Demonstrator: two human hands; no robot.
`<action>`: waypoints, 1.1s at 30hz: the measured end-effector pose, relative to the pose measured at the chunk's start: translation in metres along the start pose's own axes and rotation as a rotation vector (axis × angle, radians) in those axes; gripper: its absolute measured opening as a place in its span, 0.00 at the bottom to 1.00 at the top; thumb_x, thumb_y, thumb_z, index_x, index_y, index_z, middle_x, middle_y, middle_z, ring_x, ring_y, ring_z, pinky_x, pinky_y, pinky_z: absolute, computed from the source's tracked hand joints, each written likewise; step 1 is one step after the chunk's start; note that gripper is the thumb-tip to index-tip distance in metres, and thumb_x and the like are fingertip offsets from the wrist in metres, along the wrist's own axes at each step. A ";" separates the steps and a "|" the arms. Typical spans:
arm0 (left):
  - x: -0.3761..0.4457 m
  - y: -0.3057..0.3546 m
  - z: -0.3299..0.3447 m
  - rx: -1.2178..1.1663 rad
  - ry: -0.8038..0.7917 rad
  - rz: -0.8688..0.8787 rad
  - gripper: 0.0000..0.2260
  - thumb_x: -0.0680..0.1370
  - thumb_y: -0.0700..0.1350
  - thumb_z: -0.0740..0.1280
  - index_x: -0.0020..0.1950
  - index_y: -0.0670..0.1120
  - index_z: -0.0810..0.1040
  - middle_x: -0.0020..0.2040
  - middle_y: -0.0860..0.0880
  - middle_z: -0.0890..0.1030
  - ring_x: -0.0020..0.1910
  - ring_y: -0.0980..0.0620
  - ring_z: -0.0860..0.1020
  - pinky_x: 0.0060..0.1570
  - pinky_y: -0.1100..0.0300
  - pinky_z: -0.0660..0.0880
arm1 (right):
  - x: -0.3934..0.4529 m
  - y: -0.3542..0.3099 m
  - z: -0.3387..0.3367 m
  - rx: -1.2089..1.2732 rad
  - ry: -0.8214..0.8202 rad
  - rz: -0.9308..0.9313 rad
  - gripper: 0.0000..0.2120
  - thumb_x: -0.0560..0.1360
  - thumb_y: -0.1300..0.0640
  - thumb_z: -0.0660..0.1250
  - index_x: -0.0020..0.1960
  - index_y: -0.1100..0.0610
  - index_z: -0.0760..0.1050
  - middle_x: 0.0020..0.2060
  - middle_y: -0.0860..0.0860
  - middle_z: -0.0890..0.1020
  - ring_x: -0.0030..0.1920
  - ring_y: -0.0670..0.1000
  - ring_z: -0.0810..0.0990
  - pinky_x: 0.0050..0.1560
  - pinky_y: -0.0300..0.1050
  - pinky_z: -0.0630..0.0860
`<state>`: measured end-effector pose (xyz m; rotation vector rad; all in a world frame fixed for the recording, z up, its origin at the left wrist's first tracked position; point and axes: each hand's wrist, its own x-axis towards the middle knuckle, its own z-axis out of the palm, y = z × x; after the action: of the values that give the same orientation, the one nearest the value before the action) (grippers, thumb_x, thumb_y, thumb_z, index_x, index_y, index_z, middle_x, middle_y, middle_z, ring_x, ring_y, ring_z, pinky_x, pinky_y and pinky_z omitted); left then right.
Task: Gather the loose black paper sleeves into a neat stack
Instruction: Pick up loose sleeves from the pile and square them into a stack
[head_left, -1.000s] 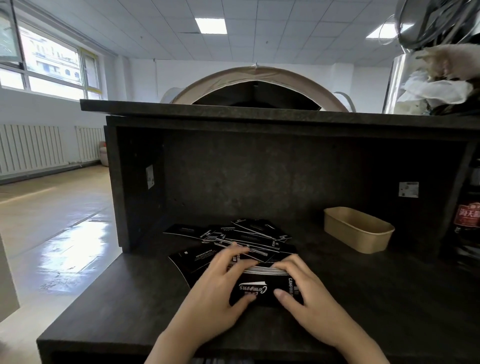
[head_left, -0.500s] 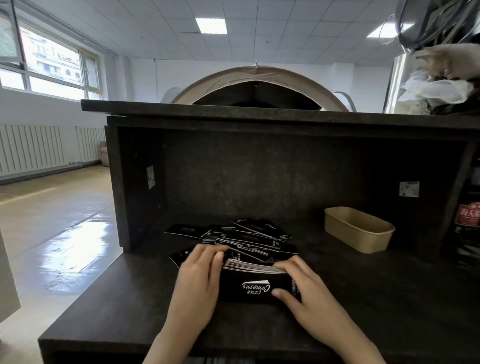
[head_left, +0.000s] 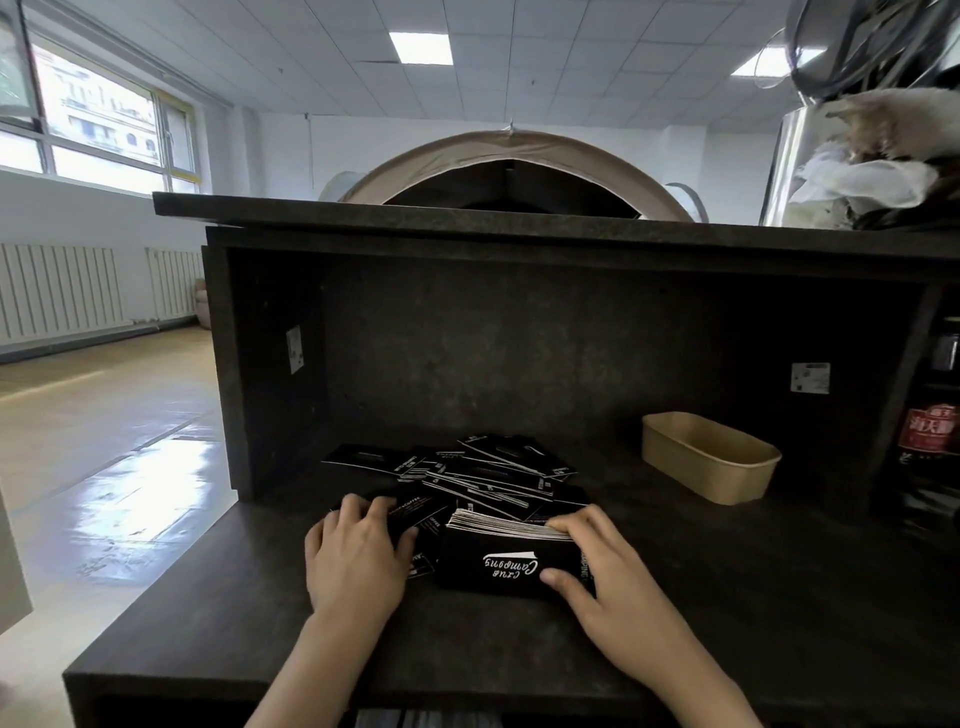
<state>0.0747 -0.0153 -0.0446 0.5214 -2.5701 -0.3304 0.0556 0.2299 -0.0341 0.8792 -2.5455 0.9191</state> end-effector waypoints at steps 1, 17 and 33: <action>0.003 -0.002 0.000 0.002 -0.023 -0.012 0.23 0.79 0.62 0.57 0.72 0.56 0.66 0.68 0.52 0.70 0.68 0.52 0.69 0.71 0.54 0.61 | 0.000 0.000 0.000 0.000 0.003 0.000 0.17 0.78 0.47 0.64 0.65 0.43 0.67 0.57 0.33 0.65 0.59 0.35 0.71 0.61 0.37 0.72; -0.011 0.003 -0.016 -0.221 0.391 -0.075 0.09 0.81 0.45 0.62 0.42 0.49 0.79 0.35 0.50 0.81 0.34 0.45 0.79 0.54 0.49 0.69 | -0.002 0.000 0.001 0.003 0.001 0.007 0.16 0.79 0.46 0.61 0.66 0.43 0.66 0.57 0.32 0.64 0.58 0.34 0.70 0.55 0.31 0.71; -0.019 0.008 -0.017 -0.521 0.116 0.599 0.12 0.74 0.63 0.64 0.44 0.55 0.74 0.44 0.62 0.71 0.47 0.61 0.71 0.47 0.67 0.70 | -0.003 -0.005 -0.007 0.264 -0.017 0.003 0.21 0.81 0.39 0.44 0.59 0.41 0.73 0.55 0.39 0.73 0.60 0.40 0.74 0.58 0.36 0.70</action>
<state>0.0961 -0.0026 -0.0356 -0.3973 -2.2601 -0.6892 0.0615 0.2329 -0.0277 0.9581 -2.4761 1.2748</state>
